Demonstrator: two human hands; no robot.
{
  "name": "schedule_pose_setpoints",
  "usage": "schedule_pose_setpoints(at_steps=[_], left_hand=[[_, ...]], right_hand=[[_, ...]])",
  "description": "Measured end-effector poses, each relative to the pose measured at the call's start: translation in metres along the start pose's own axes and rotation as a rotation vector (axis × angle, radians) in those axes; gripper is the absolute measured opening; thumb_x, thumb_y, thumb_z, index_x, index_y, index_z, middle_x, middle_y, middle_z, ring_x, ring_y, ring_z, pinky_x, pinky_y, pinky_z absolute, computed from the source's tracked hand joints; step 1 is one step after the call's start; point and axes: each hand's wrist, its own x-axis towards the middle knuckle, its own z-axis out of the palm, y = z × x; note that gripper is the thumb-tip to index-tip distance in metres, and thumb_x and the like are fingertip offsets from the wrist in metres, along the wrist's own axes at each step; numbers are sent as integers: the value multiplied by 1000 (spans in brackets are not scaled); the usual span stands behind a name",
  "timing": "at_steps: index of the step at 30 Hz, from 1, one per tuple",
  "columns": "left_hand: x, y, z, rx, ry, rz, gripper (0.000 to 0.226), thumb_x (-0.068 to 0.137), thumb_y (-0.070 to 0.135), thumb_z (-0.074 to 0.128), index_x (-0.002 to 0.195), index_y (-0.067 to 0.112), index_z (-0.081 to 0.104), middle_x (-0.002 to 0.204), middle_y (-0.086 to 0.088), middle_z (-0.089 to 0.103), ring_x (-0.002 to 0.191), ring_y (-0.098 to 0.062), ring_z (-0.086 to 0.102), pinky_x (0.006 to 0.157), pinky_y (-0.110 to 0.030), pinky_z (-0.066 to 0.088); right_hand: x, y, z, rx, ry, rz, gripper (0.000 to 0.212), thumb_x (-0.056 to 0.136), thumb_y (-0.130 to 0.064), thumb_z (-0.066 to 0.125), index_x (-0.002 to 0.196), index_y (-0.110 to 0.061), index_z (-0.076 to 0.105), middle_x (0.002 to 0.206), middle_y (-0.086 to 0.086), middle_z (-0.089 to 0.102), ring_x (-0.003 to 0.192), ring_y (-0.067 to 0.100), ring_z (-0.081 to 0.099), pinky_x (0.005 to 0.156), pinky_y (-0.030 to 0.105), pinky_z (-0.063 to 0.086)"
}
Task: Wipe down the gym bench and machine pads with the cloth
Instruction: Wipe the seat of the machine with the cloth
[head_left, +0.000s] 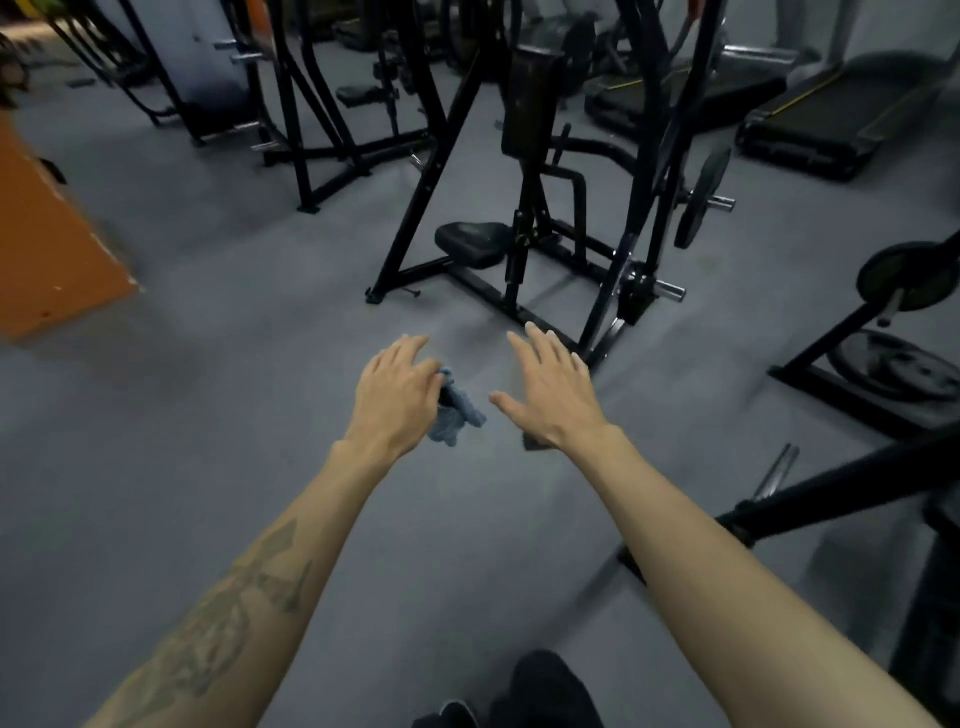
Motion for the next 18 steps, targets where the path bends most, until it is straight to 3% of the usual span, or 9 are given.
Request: schedule_pose_setpoints(at_steps=[9, 15, 18], left_hand=[[164, -94, 25, 34, 11, 64, 30, 107, 24, 48, 120, 9, 69, 153, -15, 48, 146, -35, 40, 116, -47, 34], [289, -169, 116, 61, -38, 47, 29, 107, 25, 47, 117, 8, 69, 150, -16, 50, 143, -36, 43, 114, -48, 36], [374, -212, 182, 61, -51, 41, 27, 106, 25, 47, 111, 9, 68, 133, -13, 62, 126, -35, 56, 105, -44, 41]], right_hand=[[185, -5, 20, -69, 22, -13, 84, 97, -58, 49, 161, -22, 8, 169, 4, 1, 155, 27, 1, 124, 52, 14], [344, 29, 90, -94, -31, -50, 84, 97, -57, 50, 161, -21, 8, 169, 3, 0, 155, 28, 1, 124, 54, 14], [447, 61, 150, -183, -90, -84, 86, 97, -59, 48, 161, -21, 6, 169, 5, 0, 155, 29, 2, 123, 54, 14]])
